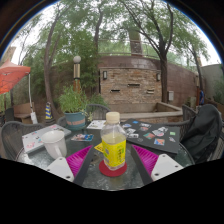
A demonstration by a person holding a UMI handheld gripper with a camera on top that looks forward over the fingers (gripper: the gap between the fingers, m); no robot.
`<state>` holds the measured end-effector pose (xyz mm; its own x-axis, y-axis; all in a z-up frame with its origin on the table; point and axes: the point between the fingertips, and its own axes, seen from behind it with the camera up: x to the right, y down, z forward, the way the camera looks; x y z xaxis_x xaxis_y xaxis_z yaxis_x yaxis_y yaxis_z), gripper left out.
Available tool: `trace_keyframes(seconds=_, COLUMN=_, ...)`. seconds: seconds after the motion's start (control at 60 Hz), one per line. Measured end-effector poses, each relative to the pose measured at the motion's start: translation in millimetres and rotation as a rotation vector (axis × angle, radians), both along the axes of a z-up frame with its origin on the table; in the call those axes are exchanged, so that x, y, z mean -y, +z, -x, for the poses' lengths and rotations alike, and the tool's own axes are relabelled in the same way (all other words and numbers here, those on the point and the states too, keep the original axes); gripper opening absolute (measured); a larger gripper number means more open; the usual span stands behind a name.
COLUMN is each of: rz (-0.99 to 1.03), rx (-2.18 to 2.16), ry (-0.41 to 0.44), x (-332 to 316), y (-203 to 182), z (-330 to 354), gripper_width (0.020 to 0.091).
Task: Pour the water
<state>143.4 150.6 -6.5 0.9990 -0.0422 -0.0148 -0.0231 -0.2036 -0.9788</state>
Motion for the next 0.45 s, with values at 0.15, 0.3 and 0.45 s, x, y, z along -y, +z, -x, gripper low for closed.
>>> trace_keyframes(seconds=0.15, rz=0.011, rx=0.039, ry=-0.075, x=84.2, y=22.3, z=8.1, gripper_width=0.0836)
trace_keyframes(seconds=0.3, rz=0.020, rx=0.015, ry=-0.115, x=170.8, y=34.2, z=32.2, gripper_width=0.0839)
trace_keyframes(seconds=0.45, rz=0.004, rx=-0.016, ry=-0.126, x=230.7, y=39.7, z=53.5, gripper_width=0.0837)
